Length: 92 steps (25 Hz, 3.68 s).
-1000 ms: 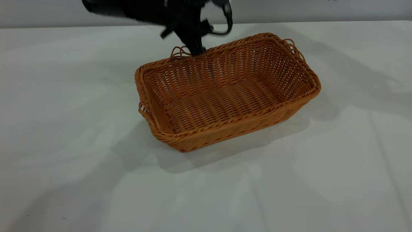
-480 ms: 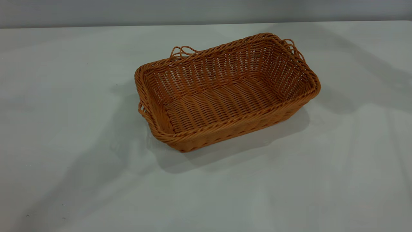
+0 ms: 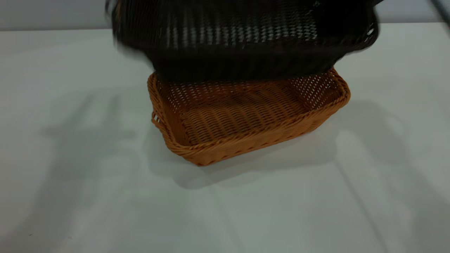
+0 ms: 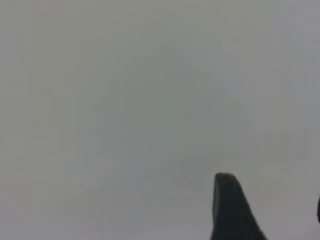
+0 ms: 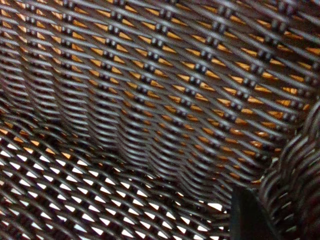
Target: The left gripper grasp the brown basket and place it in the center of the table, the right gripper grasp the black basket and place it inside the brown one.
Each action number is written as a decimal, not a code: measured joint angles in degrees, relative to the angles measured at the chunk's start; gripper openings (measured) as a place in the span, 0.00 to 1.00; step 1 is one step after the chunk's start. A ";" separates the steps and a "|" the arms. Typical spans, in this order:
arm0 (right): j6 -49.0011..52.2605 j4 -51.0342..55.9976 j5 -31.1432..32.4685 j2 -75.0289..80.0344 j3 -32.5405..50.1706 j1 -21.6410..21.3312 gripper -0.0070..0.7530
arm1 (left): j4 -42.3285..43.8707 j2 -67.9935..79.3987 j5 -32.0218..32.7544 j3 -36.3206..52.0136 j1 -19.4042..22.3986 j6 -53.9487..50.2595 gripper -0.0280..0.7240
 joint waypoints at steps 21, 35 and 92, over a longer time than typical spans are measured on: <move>1.04 -3.58 10.87 17.39 -14.30 1.68 0.27 | -14.13 -7.26 7.34 0.05 0.00 8.04 0.49; 19.69 -2.09 8.03 19.54 -14.36 1.73 0.27 | -14.13 -7.32 7.15 0.05 0.00 10.30 0.49; 25.61 -9.44 15.44 -72.41 18.84 1.73 0.75 | 76.34 -33.32 98.77 1.60 0.00 -82.11 0.52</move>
